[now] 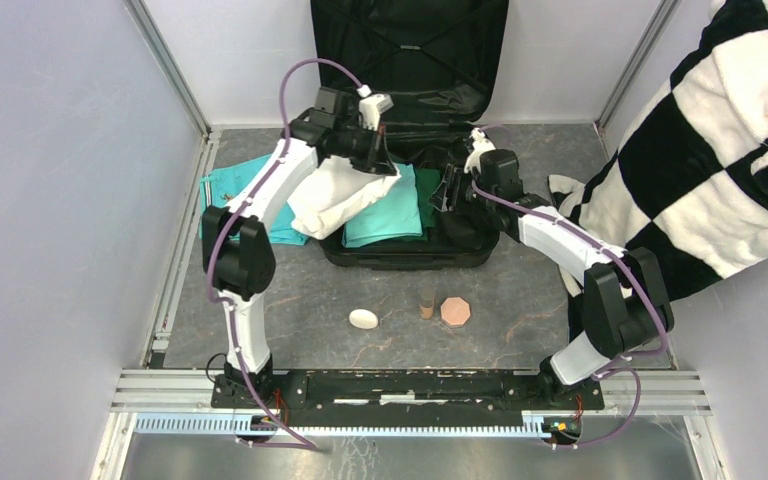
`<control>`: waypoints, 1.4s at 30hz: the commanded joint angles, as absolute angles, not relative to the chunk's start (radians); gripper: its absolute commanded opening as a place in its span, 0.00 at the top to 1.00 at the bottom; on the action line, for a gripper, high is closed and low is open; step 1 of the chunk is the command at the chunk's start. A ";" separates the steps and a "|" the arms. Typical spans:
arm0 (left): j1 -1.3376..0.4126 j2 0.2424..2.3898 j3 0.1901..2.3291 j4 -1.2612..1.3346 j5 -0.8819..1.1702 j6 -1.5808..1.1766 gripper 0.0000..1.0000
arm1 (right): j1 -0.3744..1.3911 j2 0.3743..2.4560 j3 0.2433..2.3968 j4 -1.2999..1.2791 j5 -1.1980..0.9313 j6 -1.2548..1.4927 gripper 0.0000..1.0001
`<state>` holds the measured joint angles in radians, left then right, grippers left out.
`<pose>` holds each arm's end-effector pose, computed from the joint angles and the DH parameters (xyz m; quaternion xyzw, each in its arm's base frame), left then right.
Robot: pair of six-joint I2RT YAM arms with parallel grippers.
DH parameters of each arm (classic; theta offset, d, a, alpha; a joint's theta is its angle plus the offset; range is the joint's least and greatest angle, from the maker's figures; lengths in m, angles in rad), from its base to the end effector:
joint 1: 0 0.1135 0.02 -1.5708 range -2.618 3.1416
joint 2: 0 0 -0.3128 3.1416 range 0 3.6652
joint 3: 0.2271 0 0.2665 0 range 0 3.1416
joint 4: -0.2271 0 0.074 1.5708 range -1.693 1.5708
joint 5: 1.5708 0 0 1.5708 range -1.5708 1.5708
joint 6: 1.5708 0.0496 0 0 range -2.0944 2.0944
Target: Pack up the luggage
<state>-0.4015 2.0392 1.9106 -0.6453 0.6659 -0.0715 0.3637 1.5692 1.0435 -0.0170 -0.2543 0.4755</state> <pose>0.4549 -0.2264 0.3398 0.2682 0.8384 -0.3788 0.2859 0.3495 0.1464 0.2849 -0.0140 0.8659 0.2995 0.4004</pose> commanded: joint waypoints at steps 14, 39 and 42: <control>-0.532 2.303 2.160 -0.404 0.734 -0.317 0.98 | 0.331 1.514 0.859 0.243 -0.443 0.680 0.24; -0.291 2.062 1.973 -0.536 0.666 -0.104 0.01 | 0.399 1.732 0.992 0.237 -0.235 0.818 0.31; -0.262 2.010 1.899 -0.537 0.598 -0.033 0.02 | 0.404 1.738 1.016 0.171 -0.174 0.773 0.35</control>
<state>-0.2790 2.1098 1.9705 -0.4980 0.6903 -0.1947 0.3988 1.7275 0.9493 0.2405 -0.2844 0.8131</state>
